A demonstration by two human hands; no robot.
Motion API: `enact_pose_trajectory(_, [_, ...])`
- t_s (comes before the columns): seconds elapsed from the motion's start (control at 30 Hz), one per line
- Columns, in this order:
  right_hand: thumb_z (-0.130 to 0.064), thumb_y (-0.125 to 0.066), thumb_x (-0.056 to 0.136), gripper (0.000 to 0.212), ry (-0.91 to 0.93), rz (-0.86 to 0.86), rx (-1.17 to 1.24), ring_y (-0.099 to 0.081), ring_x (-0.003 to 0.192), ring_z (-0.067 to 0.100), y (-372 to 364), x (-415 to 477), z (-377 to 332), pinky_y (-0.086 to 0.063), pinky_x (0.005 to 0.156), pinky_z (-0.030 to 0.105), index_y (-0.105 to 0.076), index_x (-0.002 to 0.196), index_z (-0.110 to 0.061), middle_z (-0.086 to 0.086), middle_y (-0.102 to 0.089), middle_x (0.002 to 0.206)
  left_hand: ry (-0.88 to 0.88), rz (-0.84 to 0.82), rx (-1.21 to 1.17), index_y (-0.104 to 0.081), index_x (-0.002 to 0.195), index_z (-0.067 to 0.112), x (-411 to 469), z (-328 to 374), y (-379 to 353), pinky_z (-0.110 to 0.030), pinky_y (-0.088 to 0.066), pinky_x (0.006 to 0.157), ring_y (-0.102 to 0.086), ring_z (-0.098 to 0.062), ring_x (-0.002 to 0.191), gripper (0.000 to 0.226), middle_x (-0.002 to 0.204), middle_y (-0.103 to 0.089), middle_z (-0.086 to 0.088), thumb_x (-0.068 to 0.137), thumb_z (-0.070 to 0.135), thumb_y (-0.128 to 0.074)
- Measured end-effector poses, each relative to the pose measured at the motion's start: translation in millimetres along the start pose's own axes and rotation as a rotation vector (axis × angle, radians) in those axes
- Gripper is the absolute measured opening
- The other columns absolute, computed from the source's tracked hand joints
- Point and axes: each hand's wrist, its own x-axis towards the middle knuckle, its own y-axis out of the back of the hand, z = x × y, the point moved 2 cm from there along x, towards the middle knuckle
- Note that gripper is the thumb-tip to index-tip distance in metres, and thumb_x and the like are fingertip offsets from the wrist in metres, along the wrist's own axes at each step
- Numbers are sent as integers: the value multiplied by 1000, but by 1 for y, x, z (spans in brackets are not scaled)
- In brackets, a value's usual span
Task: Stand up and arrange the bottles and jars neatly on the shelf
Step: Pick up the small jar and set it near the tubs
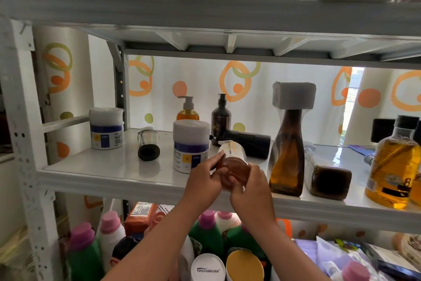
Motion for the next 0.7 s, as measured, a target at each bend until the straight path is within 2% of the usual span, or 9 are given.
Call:
enact_pose_trajectory(0.07, [-19,-61,86,47,3,11,21,-43,93,5,4,-1,2,-34,58,2,-40,127,-12,4,-49,118,-9,-14,-11,-40,140,25,0,1,-2,-13,-37,92,-48,-9,122,50,137,-53,-1,93,12,-52])
enact_pose_trajectory(0.23, [-15,-60,86,56,-12,-36,54,-38,98,4,7,0,2,-33,60,-2,-32,135,-12,5,-44,127,-31,-66,12,-36,142,25,0,0,-1,-12,-38,92,-51,-10,122,51,136,-54,0,94,23,-52])
enact_pose_trajectory(0.3, [-15,-59,87,65,-12,-57,74,-40,110,8,8,0,-3,-36,77,0,-23,142,-14,6,-37,136,-32,-77,9,-36,143,24,-2,-2,2,-10,-41,90,-51,-9,122,52,137,-54,1,93,29,-53])
enact_pose_trajectory(0.33, [-15,-58,87,70,4,-48,77,-38,122,13,9,-1,-8,-37,89,8,-18,145,-15,7,-30,141,-29,-76,4,-38,142,24,-3,-3,4,-5,-42,85,-51,-8,121,53,136,-54,2,92,32,-54])
enact_pose_trajectory(0.43, [-17,-54,87,64,190,165,7,-22,139,19,8,-10,-29,-31,109,28,-25,144,-18,5,-23,149,-33,-38,3,-50,134,22,-6,-1,18,4,-39,69,-55,-2,111,46,128,-59,7,90,35,-55])
enact_pose_trajectory(0.47, [-16,-53,86,58,288,223,23,-26,137,17,5,-14,-40,-31,110,27,-32,140,-19,5,-29,147,-42,-5,-6,-56,127,22,-7,0,25,3,-40,67,-57,2,102,39,120,-62,9,90,34,-56])
enact_pose_trajectory(0.53, [-11,-53,83,53,434,228,91,-35,130,11,-5,-21,-64,-28,106,13,-39,133,-21,5,-42,139,-59,114,-24,-64,108,27,-9,0,44,0,-44,68,-59,6,85,19,102,-66,12,90,30,-57])
enact_pose_trajectory(0.6, [-8,-58,84,51,456,178,180,-44,124,13,-20,-24,-85,-30,103,7,-43,132,-18,6,-49,133,-48,237,-39,-63,96,30,-10,-4,68,-3,-47,69,-62,5,79,9,89,-66,15,91,26,-57])
enact_pose_trajectory(0.7, [-9,-63,83,68,300,51,320,-38,131,21,-42,-16,-102,-41,106,35,-28,141,-18,8,-38,142,20,343,-40,-64,99,26,-9,-20,102,-23,-56,79,-65,-5,85,11,91,-69,9,91,25,-56])
